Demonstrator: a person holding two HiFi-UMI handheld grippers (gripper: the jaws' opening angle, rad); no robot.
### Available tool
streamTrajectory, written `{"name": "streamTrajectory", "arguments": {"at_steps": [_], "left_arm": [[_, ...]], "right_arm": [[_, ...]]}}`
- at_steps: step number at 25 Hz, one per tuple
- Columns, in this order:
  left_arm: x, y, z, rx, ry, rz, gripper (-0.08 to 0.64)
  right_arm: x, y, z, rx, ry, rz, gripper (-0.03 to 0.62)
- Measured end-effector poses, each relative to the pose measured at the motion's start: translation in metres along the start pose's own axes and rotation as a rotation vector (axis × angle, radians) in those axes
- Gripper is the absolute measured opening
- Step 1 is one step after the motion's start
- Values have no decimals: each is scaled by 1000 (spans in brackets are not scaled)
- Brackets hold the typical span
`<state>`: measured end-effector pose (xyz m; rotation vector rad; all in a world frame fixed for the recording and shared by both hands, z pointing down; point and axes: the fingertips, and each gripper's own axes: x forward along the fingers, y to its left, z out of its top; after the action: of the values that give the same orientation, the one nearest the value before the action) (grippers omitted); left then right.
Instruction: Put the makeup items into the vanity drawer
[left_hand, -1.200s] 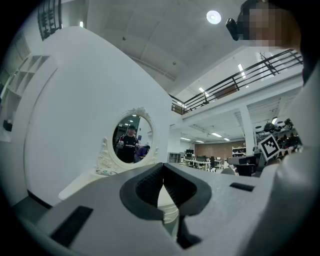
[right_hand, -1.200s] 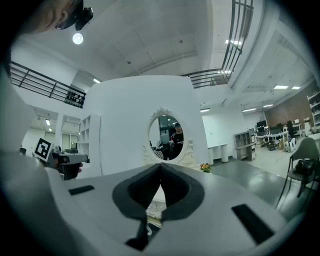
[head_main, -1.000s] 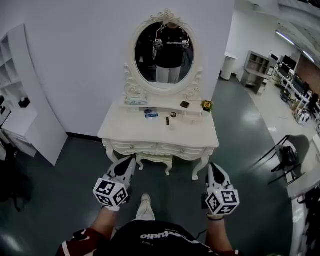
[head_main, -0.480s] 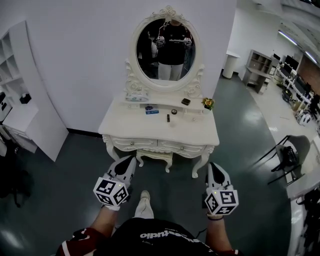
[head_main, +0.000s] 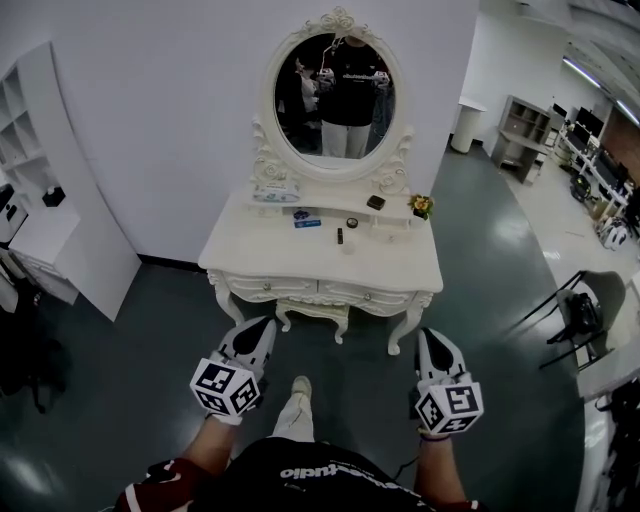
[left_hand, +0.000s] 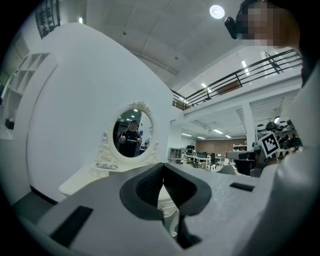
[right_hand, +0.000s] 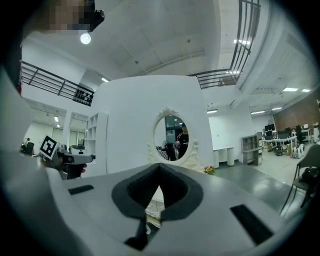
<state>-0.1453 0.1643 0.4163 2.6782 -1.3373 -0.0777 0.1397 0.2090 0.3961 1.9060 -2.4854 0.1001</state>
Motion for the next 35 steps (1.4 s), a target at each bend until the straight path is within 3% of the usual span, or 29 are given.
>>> {"name": "streamTrajectory", "arguments": {"at_steps": [10,16,35], "left_arm": [[64,17,-2,9,14,-53,6],[122,38,3,8,20,-89,6],[255,123,27,35,23,-149,6]], "right_arm": [[42,-25,-1,32,8,-34,3],[93,-41,-4,26,66,-39,3],[249,-74,19,29,83,-64,4]]}}
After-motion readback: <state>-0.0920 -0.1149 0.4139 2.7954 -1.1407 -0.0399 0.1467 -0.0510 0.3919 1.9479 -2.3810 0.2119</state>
